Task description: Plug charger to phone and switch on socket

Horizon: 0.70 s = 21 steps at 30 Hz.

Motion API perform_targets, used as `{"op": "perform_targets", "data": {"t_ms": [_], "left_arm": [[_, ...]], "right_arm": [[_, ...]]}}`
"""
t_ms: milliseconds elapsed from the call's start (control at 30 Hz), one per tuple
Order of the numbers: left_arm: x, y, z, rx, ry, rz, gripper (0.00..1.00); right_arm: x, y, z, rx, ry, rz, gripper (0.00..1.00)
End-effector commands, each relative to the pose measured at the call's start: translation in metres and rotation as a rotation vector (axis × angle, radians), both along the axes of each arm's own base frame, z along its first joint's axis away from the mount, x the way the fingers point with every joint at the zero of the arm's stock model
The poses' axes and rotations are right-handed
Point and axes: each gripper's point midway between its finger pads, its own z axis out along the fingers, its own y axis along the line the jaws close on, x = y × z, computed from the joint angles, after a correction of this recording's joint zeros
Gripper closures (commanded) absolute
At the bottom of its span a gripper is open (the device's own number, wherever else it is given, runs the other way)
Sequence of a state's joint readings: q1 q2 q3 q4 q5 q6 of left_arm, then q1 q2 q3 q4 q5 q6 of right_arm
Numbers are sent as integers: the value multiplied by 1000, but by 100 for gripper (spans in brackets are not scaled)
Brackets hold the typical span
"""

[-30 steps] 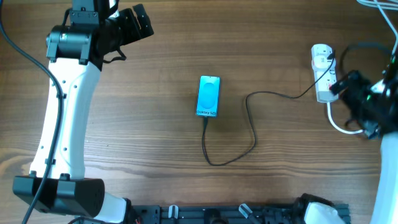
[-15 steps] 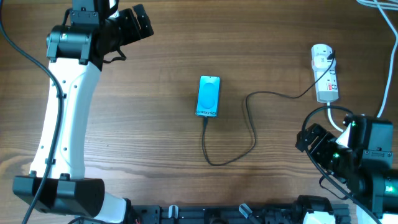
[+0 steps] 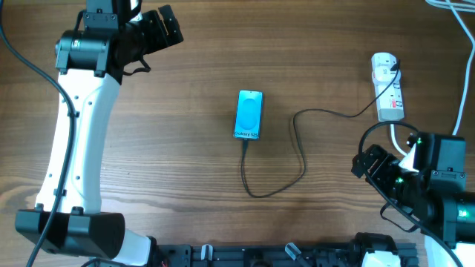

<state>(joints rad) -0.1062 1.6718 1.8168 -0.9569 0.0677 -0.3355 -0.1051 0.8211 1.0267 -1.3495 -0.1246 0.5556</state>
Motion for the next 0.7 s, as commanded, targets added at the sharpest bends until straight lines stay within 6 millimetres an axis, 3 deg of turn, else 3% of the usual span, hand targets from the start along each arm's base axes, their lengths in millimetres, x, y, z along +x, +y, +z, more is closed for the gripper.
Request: {"op": "perform_targets", "data": {"t_ms": [0,400,667], "left_arm": [[2,4,-4,14,7,9,0],[2,4,-4,14,7,9,0],[2,4,-4,14,7,9,0]], "right_arm": [[2,-3,-1,-32,-3,20,0],[26,1,11,-68,-123,136,0],[28,0,12,-82,-134,159,0]]}}
